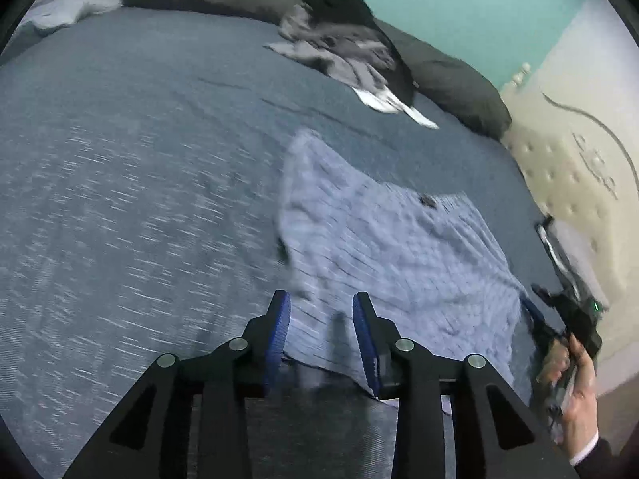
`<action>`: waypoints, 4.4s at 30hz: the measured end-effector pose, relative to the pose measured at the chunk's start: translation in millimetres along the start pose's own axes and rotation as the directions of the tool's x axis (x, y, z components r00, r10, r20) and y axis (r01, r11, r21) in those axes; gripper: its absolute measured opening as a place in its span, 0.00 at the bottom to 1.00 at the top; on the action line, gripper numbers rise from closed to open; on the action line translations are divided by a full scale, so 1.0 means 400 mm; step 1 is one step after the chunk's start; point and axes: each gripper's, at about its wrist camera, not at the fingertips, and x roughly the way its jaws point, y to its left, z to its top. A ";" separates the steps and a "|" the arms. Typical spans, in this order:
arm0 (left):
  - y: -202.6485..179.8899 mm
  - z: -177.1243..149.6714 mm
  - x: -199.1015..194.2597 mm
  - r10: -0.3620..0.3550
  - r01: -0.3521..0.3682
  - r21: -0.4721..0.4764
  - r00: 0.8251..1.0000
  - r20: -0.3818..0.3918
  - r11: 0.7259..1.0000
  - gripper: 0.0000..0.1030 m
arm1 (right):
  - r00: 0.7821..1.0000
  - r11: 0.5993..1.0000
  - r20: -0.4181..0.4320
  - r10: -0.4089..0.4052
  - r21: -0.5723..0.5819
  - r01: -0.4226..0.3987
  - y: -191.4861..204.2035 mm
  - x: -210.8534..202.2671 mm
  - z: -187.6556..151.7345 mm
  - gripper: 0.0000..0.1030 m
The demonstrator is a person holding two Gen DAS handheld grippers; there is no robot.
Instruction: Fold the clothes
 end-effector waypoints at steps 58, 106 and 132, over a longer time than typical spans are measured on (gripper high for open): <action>0.157 -0.009 -0.009 0.195 -0.190 -0.192 0.981 0.010 0.963 0.30 | 1.000 0.999 -0.030 -0.010 0.033 0.011 -0.001 0.022 -0.001 0.33; 0.058 0.221 0.110 0.086 -0.078 -0.149 0.995 0.055 0.986 0.50 | 0.963 0.897 -0.243 -0.112 -0.443 -0.007 0.248 0.176 -0.007 0.35; 0.045 0.323 0.246 0.003 -0.005 -0.032 0.998 -0.060 0.999 0.06 | 0.884 0.597 -0.324 -0.338 -0.800 -0.065 0.450 0.525 -0.051 0.06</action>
